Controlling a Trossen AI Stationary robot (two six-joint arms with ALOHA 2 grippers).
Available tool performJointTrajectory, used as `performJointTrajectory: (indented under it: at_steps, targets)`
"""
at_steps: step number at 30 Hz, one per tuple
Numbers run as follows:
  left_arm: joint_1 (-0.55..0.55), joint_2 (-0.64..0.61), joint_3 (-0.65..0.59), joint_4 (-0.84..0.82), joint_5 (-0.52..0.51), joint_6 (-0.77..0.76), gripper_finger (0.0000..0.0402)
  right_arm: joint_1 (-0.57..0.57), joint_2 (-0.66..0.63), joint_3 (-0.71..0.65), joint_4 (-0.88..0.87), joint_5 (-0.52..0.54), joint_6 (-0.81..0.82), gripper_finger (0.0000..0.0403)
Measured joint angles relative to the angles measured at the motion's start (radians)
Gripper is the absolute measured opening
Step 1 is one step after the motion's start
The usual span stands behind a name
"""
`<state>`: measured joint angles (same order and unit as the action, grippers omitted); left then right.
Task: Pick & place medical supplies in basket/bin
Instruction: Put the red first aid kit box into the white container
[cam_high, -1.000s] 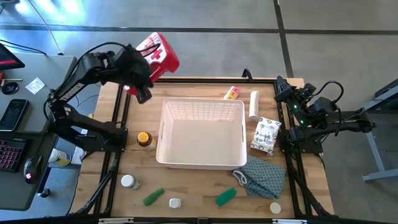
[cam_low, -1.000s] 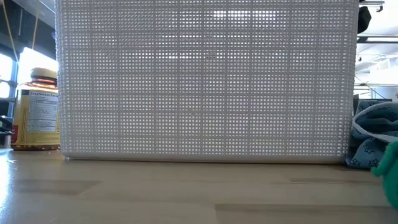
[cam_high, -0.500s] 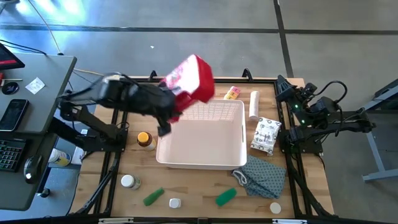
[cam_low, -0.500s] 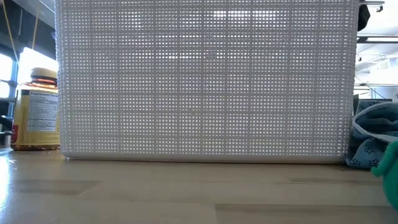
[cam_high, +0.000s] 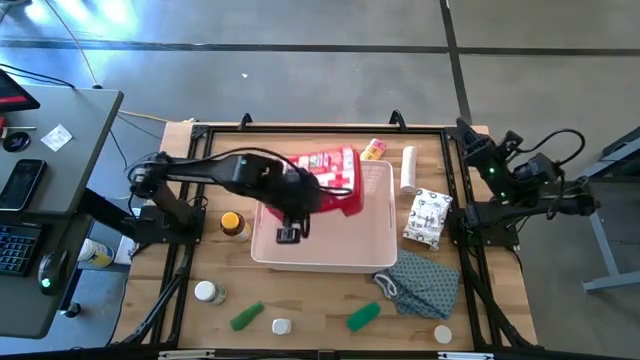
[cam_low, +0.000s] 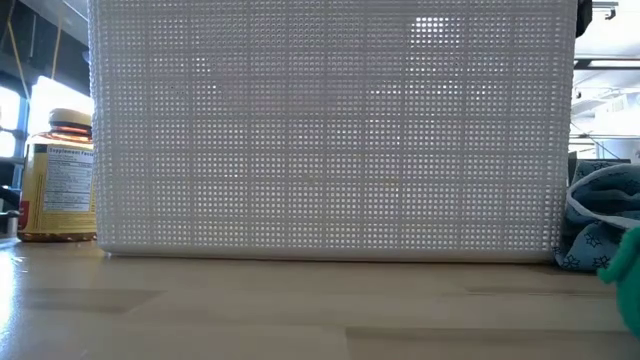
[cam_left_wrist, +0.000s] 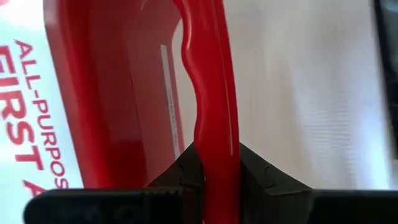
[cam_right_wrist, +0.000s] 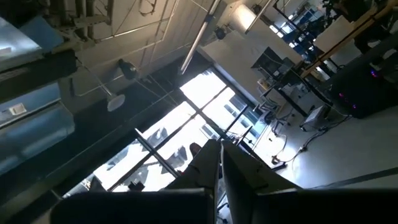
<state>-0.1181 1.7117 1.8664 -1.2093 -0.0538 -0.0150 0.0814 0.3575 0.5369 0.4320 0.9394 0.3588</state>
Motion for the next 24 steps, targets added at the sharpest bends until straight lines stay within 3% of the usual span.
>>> performJointTrajectory:
  at_steps: [12, 24]
  targets:
    - [0.014, 0.168, -0.011, -0.107, 0.019, 0.123, 0.0084, 0.000, -0.032, 0.000, -0.026, -0.065, 0.005, 0.0012]
    - [0.026, 0.220, -0.164, -0.013, 0.000, 0.105, 0.0084, 0.000, -0.039, 0.000, -0.066, -0.136, 0.026, 0.0012]
